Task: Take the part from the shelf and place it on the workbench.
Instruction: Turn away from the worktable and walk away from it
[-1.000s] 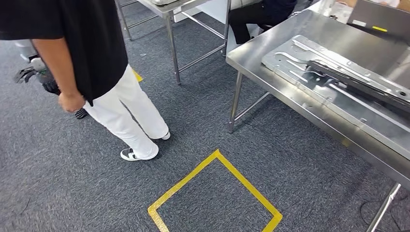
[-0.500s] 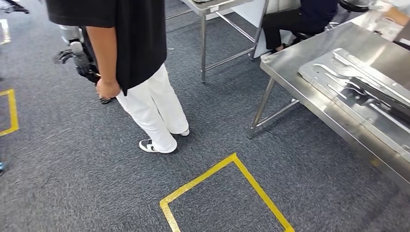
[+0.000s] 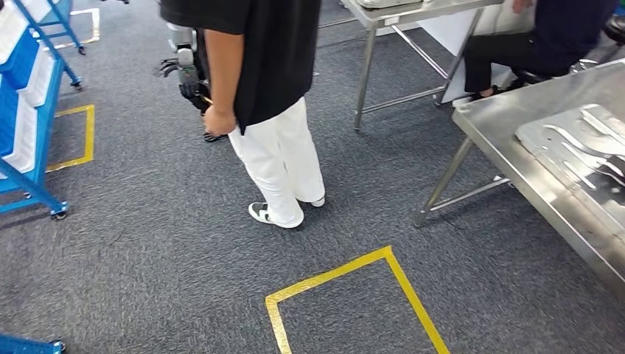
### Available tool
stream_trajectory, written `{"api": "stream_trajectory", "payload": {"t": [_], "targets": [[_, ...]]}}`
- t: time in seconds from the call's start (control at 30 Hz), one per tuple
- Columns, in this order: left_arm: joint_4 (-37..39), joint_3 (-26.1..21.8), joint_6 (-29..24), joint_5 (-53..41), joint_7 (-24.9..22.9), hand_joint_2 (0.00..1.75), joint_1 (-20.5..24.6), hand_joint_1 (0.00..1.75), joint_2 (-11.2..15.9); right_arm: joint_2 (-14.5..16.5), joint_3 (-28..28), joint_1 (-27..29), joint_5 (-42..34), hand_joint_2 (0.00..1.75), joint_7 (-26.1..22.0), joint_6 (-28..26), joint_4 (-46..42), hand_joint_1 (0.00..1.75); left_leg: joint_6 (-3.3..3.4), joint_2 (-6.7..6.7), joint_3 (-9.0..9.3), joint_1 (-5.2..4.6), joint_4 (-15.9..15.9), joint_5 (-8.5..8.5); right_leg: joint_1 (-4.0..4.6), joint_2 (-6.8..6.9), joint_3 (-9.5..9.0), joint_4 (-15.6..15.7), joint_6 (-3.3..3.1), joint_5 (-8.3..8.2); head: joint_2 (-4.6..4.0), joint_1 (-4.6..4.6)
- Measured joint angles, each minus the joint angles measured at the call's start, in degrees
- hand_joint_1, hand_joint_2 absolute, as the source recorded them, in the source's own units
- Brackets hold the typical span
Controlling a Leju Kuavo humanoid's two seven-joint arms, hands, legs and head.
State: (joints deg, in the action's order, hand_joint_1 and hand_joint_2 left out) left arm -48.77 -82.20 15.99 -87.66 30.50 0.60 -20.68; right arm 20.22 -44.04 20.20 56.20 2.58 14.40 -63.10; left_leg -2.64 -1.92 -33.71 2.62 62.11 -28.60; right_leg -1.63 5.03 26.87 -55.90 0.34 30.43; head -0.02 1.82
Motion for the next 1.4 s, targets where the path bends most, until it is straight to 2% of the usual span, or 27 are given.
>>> {"api": "stream_trajectory", "payload": {"t": [0.07, 0.13, 0.2, 0.27, 0.33, 0.37, 0.4, 0.47, 0.53, 0.6, 0.63, 0.67, 0.73, 0.8, 0.87, 0.9, 0.93, 1.0, 1.03, 1.07, 1.1, 1.17, 1.23, 1.3, 1.33, 1.37, 1.4], "targets": [[0.0, 0.0, 0.0, -0.2, 0.0, 0.0, 0.1, 0.0, -0.2, -0.1, 0.1, 0.0, -0.7, 0.0, 0.7, 0.0, 0.2, 0.0, 0.5, -0.7, 1.47, -0.07, -3.0, 0.58, 0.09, 0.74, 0.05, -1.0, 1.04, 0.9, 0.0, -0.08], [0.0, 0.0, 0.0, -0.3, 0.0, 0.0, 0.1, 0.0, -0.1, -0.1, 0.3, 0.0, -1.1, 0.0, 0.9, 0.1, 0.2, 0.0, 1.95, 0.28, 1.16, -0.5, -2.6, 0.4, -0.09, 1.17, -0.17, -1.0, 1.6, 1.1, 0.0, -0.17], [-0.2, 0.0, 0.1, -0.6, 0.1, 0.0, -0.1, 0.0, 0.1, -0.1, 0.7, 0.0, -1.4, 0.0, 1.0, 0.3, 0.3, 0.0, 2.86, 1.07, 1.09, -0.74, -2.7, 0.52, -0.48, -0.15, 0.08, -2.2, 1.88, 2.41, 0.0, -0.17], [-0.3, 0.0, 0.2, -0.8, 0.2, 0.0, 0.0, 0.0, 0.1, 0.0, 0.9, 0.2, -1.7, 0.0, 0.9, 0.4, 0.3, 0.0, 3.54, 1.95, 1.0, -1.05, -2.9, 0.81, -0.42, -2.89, 2.65, -7.8, 1.57, 6.1, 0.0, -0.18], [-0.4, 0.0, 0.3, -0.9, 0.3, 0.0, 0.2, 0.0, 0.1, 0.0, 1.0, 0.5, -1.9, 0.0, 0.9, 0.5, 0.3, 0.0, 3.97, 3.17, 0.74, -1.66, -2.9, 1.0, 0.2, -4.3, 6.76, -15.7, 0.7, 9.41, 0.0, -0.18], [-0.4, 0.0, 0.3, -0.9, 0.3, 0.0, 0.2, 0.0, 0.1, 0.0, 1.1, 0.6, -1.9, 0.0, 0.9, 0.5, 0.3, 0.0, 4.11, 3.93, 0.71, -2.0, -2.9, 1.03, 0.71, -4.54, 8.13, -18.0, 0.06, 9.59, 0.0, -0.18], [-0.4, 0.0, 0.3, -0.9, 0.3, 0.0, 0.2, 0.0, 0.1, 0.0, 1.2, 0.6, -1.9, 0.0, 0.9, 0.5, 0.3, 0.0, 4.25, 4.74, 0.81, -2.33, -2.9, 1.02, 1.35, -4.77, 8.51, -18.1, -0.74, 8.53, 0.0, -0.18], [-0.4, 0.0, 0.4, -0.8, 0.2, 0.0, 0.1, 0.0, 0.0, 0.0, 1.2, 0.6, -1.9, 0.0, 0.8, 0.7, 0.4, 0.0, 4.48, 6.38, 1.3, -2.82, -2.9, 0.97, 3.02, -5.95, 6.53, -12.4, -2.78, 3.59, 0.0, -0.16], [-0.4, 0.0, 0.4, -0.7, 0.1, 0.0, 0.4, 0.0, -0.2, -0.2, 1.2, 0.7, -1.8, 0.0, 0.6, 0.9, 0.3, 0.0, 4.6, 7.78, 1.52, -2.92, -3.0, 0.95, 4.36, -8.75, 4.0, -5.5, -5.09, -0.27, 0.01, -0.1], [-0.4, 0.0, 0.4, -0.6, 0.0, 0.0, 0.5, 0.0, -0.4, -0.3, 1.3, 0.9, -2.1, 0.0, 0.5, 1.0, 0.2, 0.0, 4.4, 9.19, 1.16, -2.63, -3.2, 1.22, 4.85, -10.11, 3.22, -2.6, -6.42, -1.07, 0.0, -0.09], [-0.5, 0.0, 0.4, -0.6, -0.1, 0.0, 0.4, 0.0, -0.4, -0.3, 1.4, 0.9, -2.3, 0.0, 0.5, 1.0, 0.1, 0.0, 4.15, 9.98, 1.04, -2.55, -3.6, 1.49, 4.8, -9.56, 3.0, -1.8, -6.68, -1.31, 0.0, -0.13], [-0.6, 0.0, 0.5, -0.6, -0.1, 0.0, 0.2, 0.0, -0.4, -0.3, 1.6, 0.9, -2.5, 0.0, 0.6, 1.0, 0.0, 0.0, 4.07, 9.78, 0.95, -2.58, -3.6, 1.62, 4.6, -8.79, 2.52, -0.8, -6.63, -1.74, 0.0, -0.12], [-0.8, 0.0, 0.5, -0.6, 0.0, 0.0, 0.0, 0.0, -0.4, -0.2, 1.9, 1.2, -3.0, 0.0, 0.6, 1.1, -0.1, 0.0, 3.7, 6.91, 0.17, -2.84, -1.8, 0.17, 4.0, -7.17, 1.18, 1.5, -6.39, -2.7, 0.0, -0.09], [-1.0, 0.0, 0.5, -0.5, 0.0, 0.0, 0.2, 0.0, -0.2, 0.0, 2.3, 1.7, -3.5, 0.0, 0.7, 1.1, -0.1, 0.0, 2.8, 3.63, -2.6, -2.64, 4.0, -3.57, 3.52, -5.26, 0.48, 2.4, -5.65, -2.85, 0.0, -0.06], [-1.2, 0.0, 0.6, -0.6, 0.0, 0.0, 0.4, 0.0, 0.0, 0.0, 2.6, 2.0, -3.9, 0.0, 0.9, 1.1, -0.1, 0.0, 1.52, 2.79, -5.32, -1.93, 9.6, -5.91, 3.04, -3.16, 0.51, 2.1, -4.71, -2.32, 0.01, -0.05], [-1.3, 0.0, 0.7, -0.7, 0.0, 0.0, 0.3, 0.0, 0.0, 0.1, 2.9, 2.0, -4.2, 0.0, 0.9, 1.1, -0.1, 0.0, 0.88, 2.51, -5.4, -1.52, 10.0, -5.54, 2.72, -2.24, 0.55, 1.7, -4.2, -1.97, 0.01, -0.06], [-1.4, 0.0, 0.8, -0.9, 0.1, 0.0, 0.2, 0.0, 0.1, 0.1, 3.1, 2.0, -4.4, 0.0, 1.0, 1.0, -0.1, 0.0, 0.22, 2.11, -4.33, -1.1, 8.2, -4.19, 2.34, -1.44, 0.59, 1.2, -3.63, -1.56, 0.0, -0.05], [-1.7, 0.0, 1.0, -1.1, 0.3, 0.0, 0.1, 0.0, 0.1, 0.1, 3.5, 2.0, -5.0, 0.0, 1.0, 1.0, -0.1, 0.0, -0.92, -0.12, -0.59, -0.44, 1.5, -0.99, 1.83, -0.08, 0.79, -0.4, -2.28, -0.33, 0.0, -0.01], [-1.9, 0.0, 1.2, -1.2, 0.4, 0.0, 0.2, 0.0, 0.1, 0.0, 3.7, 2.0, -5.2, 0.0, 1.0, 0.9, -0.1, 0.0, -0.84, -1.14, 0.69, -0.3, -0.8, -0.09, 1.73, 0.51, 0.9, -1.3, -1.63, 0.37, 0.0, -0.05], [-2.0, 0.0, 1.3, -1.2, 0.4, 0.0, 0.2, 0.0, 0.0, 0.0, 3.8, 2.0, -5.3, 0.0, 1.1, 0.9, -0.2, 0.0, -0.35, -1.82, 1.21, -0.34, -1.8, 0.21, 1.79, 1.03, 0.95, -2.1, -1.09, 0.94, 0.01, -0.13], [-2.2, 0.0, 1.4, -1.3, 0.4, 0.0, 0.2, 0.0, 0.0, 0.0, 4.0, 2.0, -5.4, 0.0, 1.1, 0.9, -0.2, 0.0, 0.44, -1.86, 0.94, -0.51, -1.6, 0.07, 1.86, 1.49, 0.91, -2.4, -0.72, 1.28, 0.01, -0.2], [-2.4, 0.0, 1.4, -1.3, 0.5, 0.0, 0.1, 0.0, 0.1, 0.1, 4.4, 1.9, -5.4, 0.0, 1.1, 0.8, -0.2, 0.0, 1.83, -0.71, 0.66, -0.63, -1.7, 0.22, 1.57, 1.85, 0.67, -2.7, -0.16, 1.66, 0.01, -0.33], [-2.6, 0.0, 1.4, -1.4, 0.6, 0.0, 0.1, 0.0, 0.1, 0.1, 4.6, 1.9, -5.6, 0.0, 1.1, 0.8, -0.2, 0.0, 2.67, 0.32, 0.5, -0.63, -1.9, 0.57, 1.12, -0.51, 1.41, -4.8, 0.28, 3.72, 0.01, -0.32], [-2.9, 0.0, 1.4, -1.6, 0.8, 0.0, 0.3, 0.0, 0.1, 0.1, 4.8, 2.1, -6.1, 0.0, 1.1, 0.7, -0.2, 0.0, 3.27, 1.49, 0.17, -0.91, -2.0, 0.89, 0.91, -3.64, 4.29, -11.2, 0.35, 7.79, 0.02, -0.33], [-3.0, 0.0, 1.4, -1.8, 0.9, 0.0, 0.4, 0.0, 0.2, 0.1, 4.9, 2.2, -6.5, 0.0, 1.1, 0.6, -0.2, 0.0, 3.46, 2.16, -0.04, -1.12, -2.0, 1.02, 0.9, -4.33, 6.09, -14.9, 0.21, 9.43, 0.01, -0.34], [-3.1, 0.0, 1.4, -2.0, 1.0, 0.0, 0.4, 0.0, 0.2, 0.1, 5.0, 2.2, -6.9, 0.0, 1.1, 0.4, -0.1, 0.0, 3.59, 2.91, -0.18, -1.31, -2.0, 1.11, 0.92, -4.65, 7.42, -17.6, 0.03, 10.08, 0.02, -0.33], [-3.2, 0.0, 1.4, -2.1, 1.0, 0.0, 0.4, 0.0, 0.2, 0.1, 5.2, 2.3, -7.2, 0.0, 1.0, 0.1, 0.0, 0.0, 3.64, 3.7, -0.25, -1.45, -2.0, 1.18, 0.95, -4.84, 7.88, -18.3, -0.22, 9.49, 0.01, -0.33]]}}
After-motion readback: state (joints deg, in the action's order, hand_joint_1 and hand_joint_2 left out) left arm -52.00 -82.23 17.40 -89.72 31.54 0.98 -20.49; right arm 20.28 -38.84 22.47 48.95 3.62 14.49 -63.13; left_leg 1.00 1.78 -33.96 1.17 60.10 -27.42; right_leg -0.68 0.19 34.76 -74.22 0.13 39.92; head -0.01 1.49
